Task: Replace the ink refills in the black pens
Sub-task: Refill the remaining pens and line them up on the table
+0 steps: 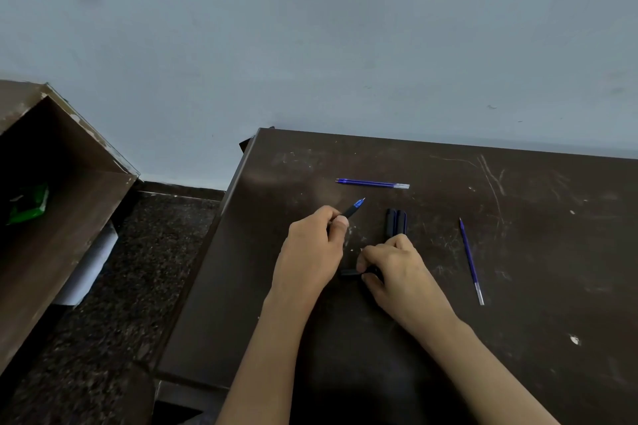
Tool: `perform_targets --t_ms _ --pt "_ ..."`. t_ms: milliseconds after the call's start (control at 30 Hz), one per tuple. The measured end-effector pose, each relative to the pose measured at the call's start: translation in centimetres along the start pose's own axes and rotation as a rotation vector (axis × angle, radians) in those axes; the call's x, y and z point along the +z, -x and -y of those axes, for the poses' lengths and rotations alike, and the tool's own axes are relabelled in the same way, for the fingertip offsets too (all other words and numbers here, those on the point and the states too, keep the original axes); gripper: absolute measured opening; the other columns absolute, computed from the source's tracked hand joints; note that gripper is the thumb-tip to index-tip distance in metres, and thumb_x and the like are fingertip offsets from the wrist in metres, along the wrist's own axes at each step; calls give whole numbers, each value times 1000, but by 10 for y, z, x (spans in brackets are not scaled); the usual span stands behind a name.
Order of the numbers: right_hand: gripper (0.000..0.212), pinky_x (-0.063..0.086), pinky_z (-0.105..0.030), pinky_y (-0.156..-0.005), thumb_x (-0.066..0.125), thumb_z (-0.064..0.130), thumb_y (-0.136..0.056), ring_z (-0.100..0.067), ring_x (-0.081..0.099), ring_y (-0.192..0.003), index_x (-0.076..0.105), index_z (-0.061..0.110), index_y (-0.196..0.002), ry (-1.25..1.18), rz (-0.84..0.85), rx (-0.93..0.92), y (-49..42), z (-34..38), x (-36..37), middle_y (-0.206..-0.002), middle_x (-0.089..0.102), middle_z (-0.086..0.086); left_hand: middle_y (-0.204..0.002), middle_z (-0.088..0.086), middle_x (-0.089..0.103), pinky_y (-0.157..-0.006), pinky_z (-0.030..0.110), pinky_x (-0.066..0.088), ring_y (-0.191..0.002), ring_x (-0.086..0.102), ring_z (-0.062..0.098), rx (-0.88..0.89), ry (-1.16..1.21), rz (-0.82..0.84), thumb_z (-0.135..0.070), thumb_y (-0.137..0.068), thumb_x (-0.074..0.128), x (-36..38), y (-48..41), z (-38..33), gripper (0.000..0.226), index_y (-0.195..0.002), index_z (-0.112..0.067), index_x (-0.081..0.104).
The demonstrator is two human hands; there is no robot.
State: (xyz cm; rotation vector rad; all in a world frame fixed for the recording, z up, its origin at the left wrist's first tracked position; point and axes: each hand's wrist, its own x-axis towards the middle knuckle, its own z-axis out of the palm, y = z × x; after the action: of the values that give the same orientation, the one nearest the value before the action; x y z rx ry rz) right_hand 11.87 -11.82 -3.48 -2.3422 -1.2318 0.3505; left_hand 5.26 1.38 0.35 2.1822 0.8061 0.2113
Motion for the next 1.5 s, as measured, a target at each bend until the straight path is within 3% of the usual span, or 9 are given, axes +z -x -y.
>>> perform_targets --t_ms 100,267,433,500,667,900,1200,1500 --pt "10 36 -11 -74 66 20 -84 -9 48 -92 66 22 -94 -170 -76 85 -2 0 -6 -89 63 11 -84 2 66 -61 16 47 -70 60 7 -33 50 8 -24 -99 40 -1 0 -2 25 -95 -15 62" --pt "17 50 -13 -64 72 23 -81 -6 67 -74 69 16 -97 -937 -224 364 -5 7 -22 -83 73 1 -89 -4 66 -57 12 37 -69 55 1 55 -8 122 -24 -98 44 -3 3 -5 16 -92 -21 59" --pt "35 45 -21 -58 73 25 -74 -10 51 -58 65 -3 -93 -1219 -230 467 -7 5 -21 -69 63 -8 -80 -3 67 -69 17 46 -73 61 3 134 66 258 -25 -98 45 1 7 -8 22 -86 -21 62" --pt "40 44 -23 -59 73 31 -69 -10 49 -57 66 -3 -90 -1265 -225 471 -8 3 -21 -68 62 -6 -77 -3 67 -69 16 46 -72 61 3 154 70 265 -26 -98 45 2 6 -8 23 -84 -22 63" --pt "28 43 -27 -63 74 30 -66 -12 48 -58 70 7 -81 -1335 -213 460 -8 4 -23 -67 63 -6 -77 -4 67 -60 6 40 -64 57 -4 202 34 281 -26 -98 46 2 5 -8 22 -85 -22 63" --pt "3 41 -23 -60 72 13 -76 -9 49 -60 71 10 -74 -1357 -218 467 -10 -2 -21 -66 59 -6 -63 -10 55 -55 4 37 -55 50 -7 173 57 325 -21 -100 40 3 7 -12 30 -74 -26 55" --pt "20 44 -30 -70 72 22 -69 -18 52 -67 70 7 -82 -1389 -244 335 -9 -3 -19 -69 62 -8 -58 -9 48 -58 20 38 -55 44 3 88 172 364 -30 -100 38 -1 8 -14 36 -70 -25 57" --pt "21 49 -39 -78 67 12 -74 -22 58 -66 64 -1 -91 -1437 -272 235 -10 0 -20 -69 59 -12 -50 -12 46 -52 18 35 -48 41 1 40 286 395 -31 -100 39 -3 6 -14 37 -69 -25 60"
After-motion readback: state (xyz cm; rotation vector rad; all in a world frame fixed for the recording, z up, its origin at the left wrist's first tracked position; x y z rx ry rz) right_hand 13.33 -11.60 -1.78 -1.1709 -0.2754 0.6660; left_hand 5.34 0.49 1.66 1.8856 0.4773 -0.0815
